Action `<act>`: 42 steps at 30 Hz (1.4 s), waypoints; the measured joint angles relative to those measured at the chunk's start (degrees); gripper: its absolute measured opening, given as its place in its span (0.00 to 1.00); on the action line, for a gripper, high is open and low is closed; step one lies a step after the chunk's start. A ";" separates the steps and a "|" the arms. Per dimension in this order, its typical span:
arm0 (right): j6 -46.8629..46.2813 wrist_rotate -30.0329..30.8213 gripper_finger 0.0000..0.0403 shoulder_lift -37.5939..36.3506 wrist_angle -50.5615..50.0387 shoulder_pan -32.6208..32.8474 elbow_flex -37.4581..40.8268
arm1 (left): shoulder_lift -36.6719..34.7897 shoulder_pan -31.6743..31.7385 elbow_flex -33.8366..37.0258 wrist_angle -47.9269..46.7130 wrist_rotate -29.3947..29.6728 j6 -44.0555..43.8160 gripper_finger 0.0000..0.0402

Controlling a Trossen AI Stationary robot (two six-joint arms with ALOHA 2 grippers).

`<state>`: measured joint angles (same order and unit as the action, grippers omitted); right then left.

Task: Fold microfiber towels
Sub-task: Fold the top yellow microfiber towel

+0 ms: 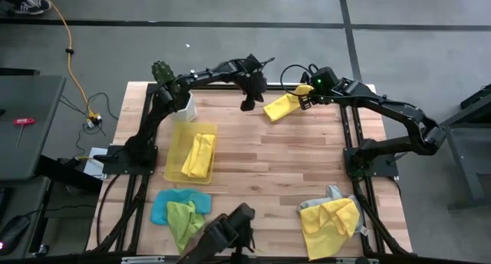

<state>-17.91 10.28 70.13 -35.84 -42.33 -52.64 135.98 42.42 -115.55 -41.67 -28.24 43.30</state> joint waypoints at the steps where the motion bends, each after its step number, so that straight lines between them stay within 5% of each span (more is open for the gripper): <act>1: -0.03 -0.03 0.00 0.00 0.01 0.00 0.01 | 0.42 0.20 0.00 0.56 -0.74 0.12 0.00; 16: -5.64 -2.02 0.00 0.04 0.16 0.00 0.04 | 4.92 -1.23 -0.35 7.84 2.95 -4.54 0.00; 34: -7.89 -8.76 0.00 0.04 0.00 -0.02 0.07 | 5.01 -2.49 -1.34 -3.54 3.99 0.56 0.00; 42: -11.28 -13.67 0.00 0.04 -7.09 0.47 0.07 | 4.90 -3.96 -1.72 -14.68 13.96 1.14 0.00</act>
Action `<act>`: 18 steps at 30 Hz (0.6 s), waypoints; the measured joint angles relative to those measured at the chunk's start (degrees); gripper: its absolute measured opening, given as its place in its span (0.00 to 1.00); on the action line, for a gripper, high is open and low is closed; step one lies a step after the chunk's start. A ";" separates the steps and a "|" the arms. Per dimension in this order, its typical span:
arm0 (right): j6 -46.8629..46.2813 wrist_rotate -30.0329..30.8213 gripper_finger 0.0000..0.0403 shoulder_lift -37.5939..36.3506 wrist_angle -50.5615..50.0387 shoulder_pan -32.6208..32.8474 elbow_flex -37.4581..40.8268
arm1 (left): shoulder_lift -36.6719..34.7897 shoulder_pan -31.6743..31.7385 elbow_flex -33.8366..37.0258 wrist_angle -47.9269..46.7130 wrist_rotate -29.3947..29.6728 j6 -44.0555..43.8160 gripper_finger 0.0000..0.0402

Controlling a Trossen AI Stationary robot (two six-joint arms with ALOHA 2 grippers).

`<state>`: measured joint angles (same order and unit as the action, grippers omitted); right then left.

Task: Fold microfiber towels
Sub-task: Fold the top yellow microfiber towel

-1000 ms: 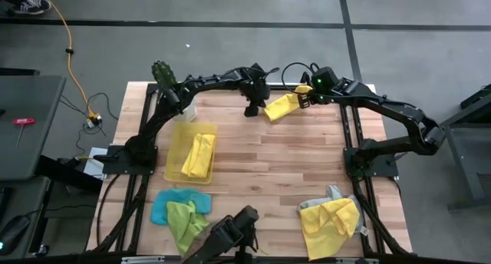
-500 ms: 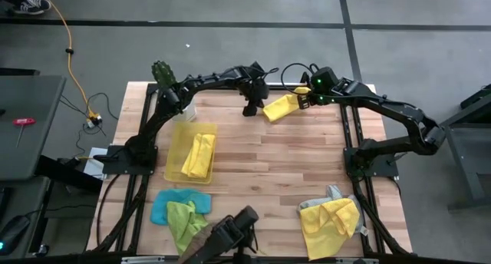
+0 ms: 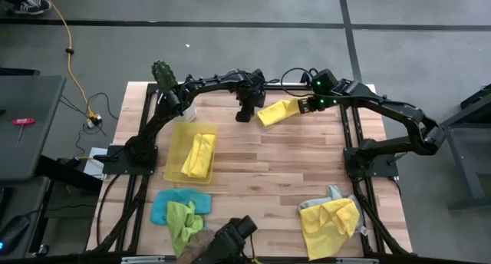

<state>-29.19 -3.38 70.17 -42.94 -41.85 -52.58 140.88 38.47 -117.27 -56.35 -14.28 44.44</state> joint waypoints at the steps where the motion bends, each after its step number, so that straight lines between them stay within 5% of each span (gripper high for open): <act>1: -0.49 0.07 0.00 0.00 -1.73 0.33 0.00 | -0.04 -0.07 0.00 -0.75 0.48 -0.56 0.00; 10: -0.50 4.28 0.00 0.00 -11.25 3.79 0.04 | -0.09 -0.18 -2.75 -8.90 -2.20 -2.33 0.00; 18: 0.68 7.87 0.00 0.00 -9.23 3.61 0.04 | -1.21 -0.18 -6.51 2.41 -7.01 -2.44 0.00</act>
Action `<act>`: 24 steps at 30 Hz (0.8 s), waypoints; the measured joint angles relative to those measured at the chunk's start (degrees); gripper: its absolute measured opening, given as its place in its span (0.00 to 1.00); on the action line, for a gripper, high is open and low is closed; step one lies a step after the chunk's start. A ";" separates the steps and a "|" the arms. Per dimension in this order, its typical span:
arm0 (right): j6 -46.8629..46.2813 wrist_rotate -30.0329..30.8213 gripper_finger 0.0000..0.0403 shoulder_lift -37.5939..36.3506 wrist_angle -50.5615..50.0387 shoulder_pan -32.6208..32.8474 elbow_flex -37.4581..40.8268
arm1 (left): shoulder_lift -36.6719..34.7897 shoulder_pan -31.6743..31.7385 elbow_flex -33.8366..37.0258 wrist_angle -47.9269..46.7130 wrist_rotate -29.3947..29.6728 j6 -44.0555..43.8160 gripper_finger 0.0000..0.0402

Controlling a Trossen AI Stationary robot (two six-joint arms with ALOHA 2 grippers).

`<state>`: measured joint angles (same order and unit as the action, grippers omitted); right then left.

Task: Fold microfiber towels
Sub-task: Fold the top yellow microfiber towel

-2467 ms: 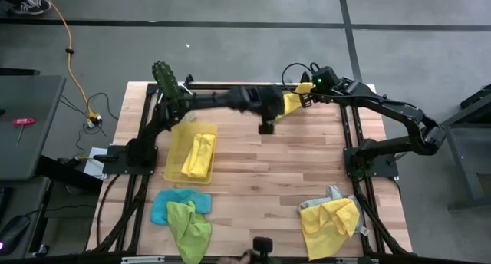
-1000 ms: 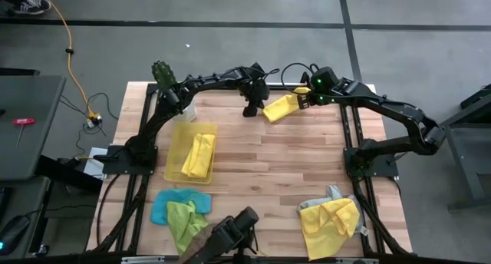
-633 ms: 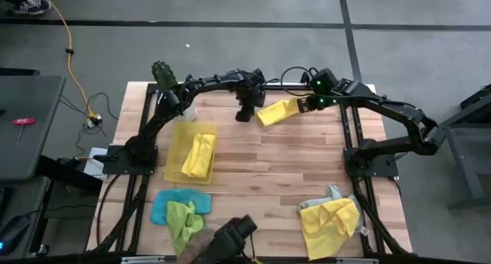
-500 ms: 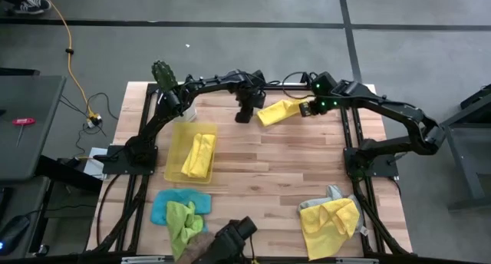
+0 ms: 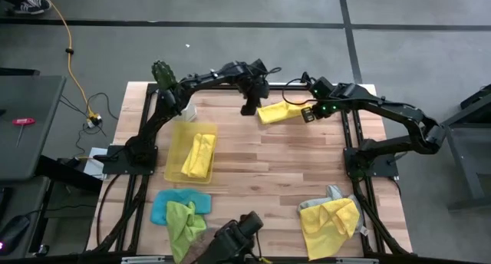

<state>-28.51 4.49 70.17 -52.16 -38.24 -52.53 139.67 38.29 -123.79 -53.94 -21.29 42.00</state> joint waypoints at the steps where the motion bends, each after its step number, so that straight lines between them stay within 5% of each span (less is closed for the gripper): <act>1: 0.00 0.00 0.00 0.00 0.10 0.00 0.00 | 0.86 -0.21 0.08 1.85 -1.27 0.35 0.00; 10: 0.00 -0.62 0.00 0.00 0.13 0.02 0.00 | 5.24 -0.26 -2.11 5.05 -4.35 -1.08 0.00; 24: -1.32 -2.76 0.00 0.00 4.15 0.01 0.00 | 4.97 2.14 0.51 -16.65 3.14 -2.29 0.00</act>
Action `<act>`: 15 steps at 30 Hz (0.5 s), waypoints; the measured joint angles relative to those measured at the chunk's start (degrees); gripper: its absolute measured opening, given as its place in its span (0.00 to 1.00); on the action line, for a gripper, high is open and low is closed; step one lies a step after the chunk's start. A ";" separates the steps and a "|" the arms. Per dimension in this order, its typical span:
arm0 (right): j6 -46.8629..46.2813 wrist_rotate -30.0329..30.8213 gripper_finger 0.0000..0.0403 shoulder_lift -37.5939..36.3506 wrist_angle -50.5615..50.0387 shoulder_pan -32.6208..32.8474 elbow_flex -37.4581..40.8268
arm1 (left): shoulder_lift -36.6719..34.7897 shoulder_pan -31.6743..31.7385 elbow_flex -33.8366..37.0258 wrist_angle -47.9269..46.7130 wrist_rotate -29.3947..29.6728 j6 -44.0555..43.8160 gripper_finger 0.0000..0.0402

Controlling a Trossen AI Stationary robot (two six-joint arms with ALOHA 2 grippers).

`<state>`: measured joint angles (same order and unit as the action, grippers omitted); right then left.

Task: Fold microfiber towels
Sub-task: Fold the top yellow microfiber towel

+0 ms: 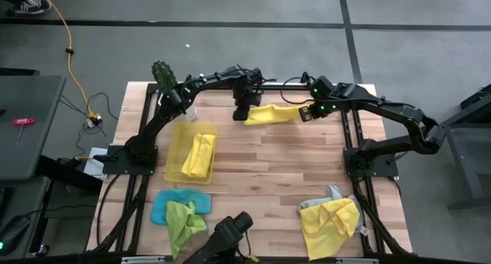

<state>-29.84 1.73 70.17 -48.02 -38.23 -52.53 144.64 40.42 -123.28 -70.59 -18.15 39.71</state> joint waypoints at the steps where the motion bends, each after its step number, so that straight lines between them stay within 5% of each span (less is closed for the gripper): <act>1: -0.32 1.88 0.00 0.00 1.30 -0.02 0.00 | 0.01 0.00 0.07 -0.71 0.14 -0.12 0.00; 9: -0.96 15.79 0.00 1.41 5.27 -4.91 0.00 | 0.17 -1.41 0.19 0.18 2.87 -0.12 0.00; 15: 0.19 16.29 0.00 5.27 7.49 -8.30 0.00 | 0.04 -3.13 0.19 3.65 6.46 1.67 0.00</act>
<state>-29.65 18.02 75.44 -40.52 -46.53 -52.53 144.68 37.30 -123.09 -66.94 -11.68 41.38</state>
